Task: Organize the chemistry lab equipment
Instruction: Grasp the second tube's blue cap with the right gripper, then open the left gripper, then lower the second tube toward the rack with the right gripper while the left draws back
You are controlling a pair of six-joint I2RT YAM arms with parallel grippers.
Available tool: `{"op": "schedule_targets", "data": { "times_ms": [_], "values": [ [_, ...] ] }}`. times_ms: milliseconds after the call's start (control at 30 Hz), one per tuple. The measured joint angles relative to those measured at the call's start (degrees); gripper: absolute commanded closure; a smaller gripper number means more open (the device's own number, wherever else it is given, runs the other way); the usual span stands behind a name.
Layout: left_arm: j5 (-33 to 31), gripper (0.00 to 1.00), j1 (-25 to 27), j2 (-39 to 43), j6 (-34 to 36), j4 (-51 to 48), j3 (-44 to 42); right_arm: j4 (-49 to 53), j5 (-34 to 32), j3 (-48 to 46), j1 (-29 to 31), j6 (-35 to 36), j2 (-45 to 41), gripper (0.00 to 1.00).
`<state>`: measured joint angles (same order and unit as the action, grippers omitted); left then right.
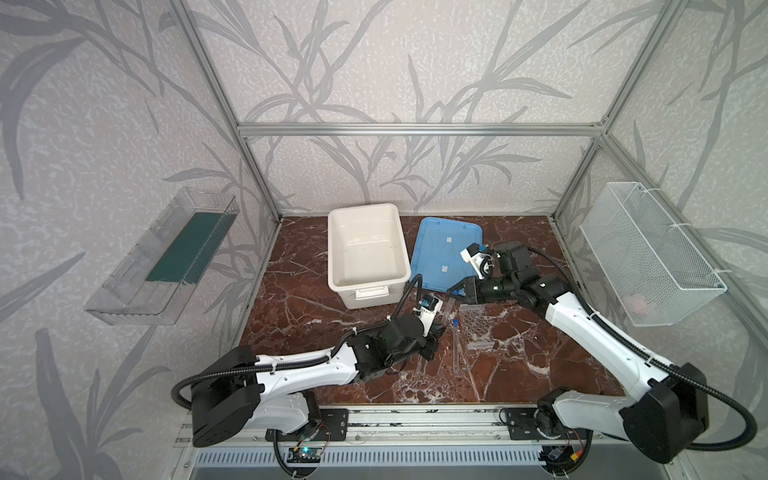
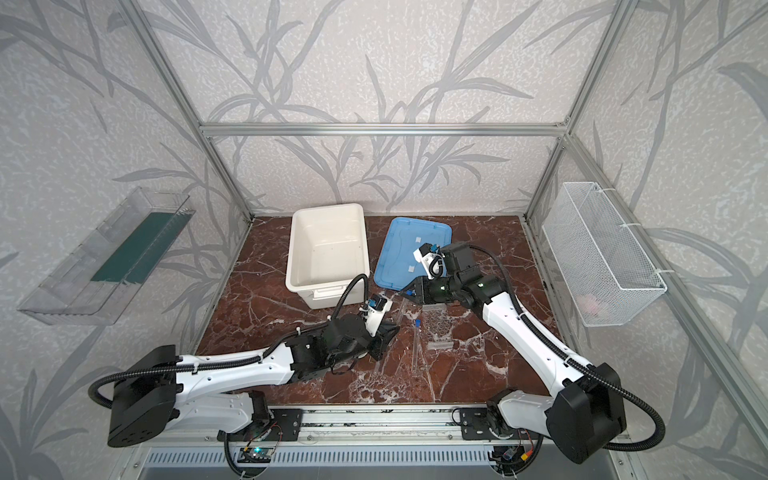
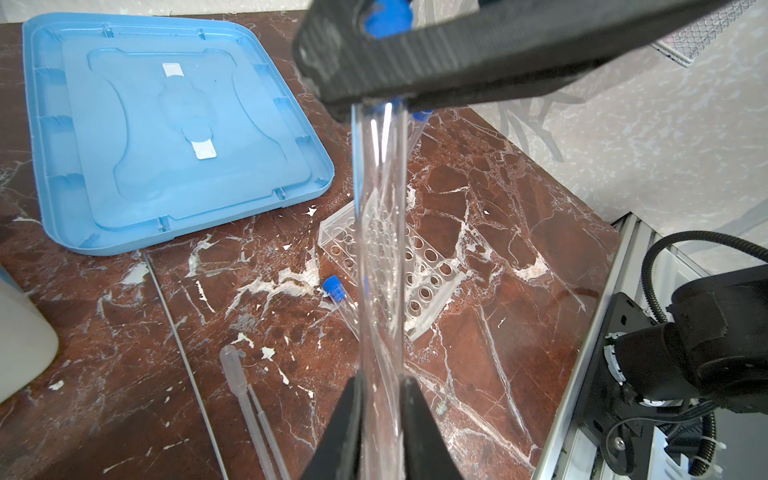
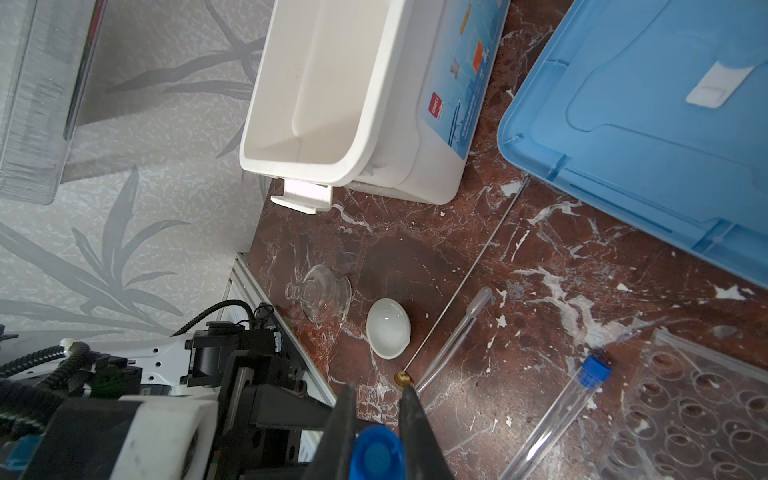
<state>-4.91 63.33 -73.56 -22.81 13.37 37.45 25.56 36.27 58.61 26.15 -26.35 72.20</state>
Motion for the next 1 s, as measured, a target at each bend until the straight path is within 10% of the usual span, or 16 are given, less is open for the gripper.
{"op": "schedule_targets", "data": {
  "times_ms": [100, 167, 600, 1000],
  "values": [
    [-0.09, 0.11, 0.00, -0.02, -0.28, 0.00, 0.00, -0.09, -0.46, -0.50, -0.02, 0.26, -0.28, 0.86],
    [0.00, 0.03, 0.00, -0.02, -1.33, -0.02, 0.00, -0.04, -1.95, -0.83, 0.00, 1.16, -1.36, 0.86],
    [3.32, 0.02, 0.00, -8.31, -10.56, -1.22, 8.07, -2.84, -31.36, -13.07, 3.23, 16.28, -27.26, 0.86],
    [6.73, 0.01, 0.00, -18.34, -14.32, -4.48, 14.27, -10.62, -46.34, -23.82, 3.34, 18.69, -31.78, 0.86]
  ]
}}
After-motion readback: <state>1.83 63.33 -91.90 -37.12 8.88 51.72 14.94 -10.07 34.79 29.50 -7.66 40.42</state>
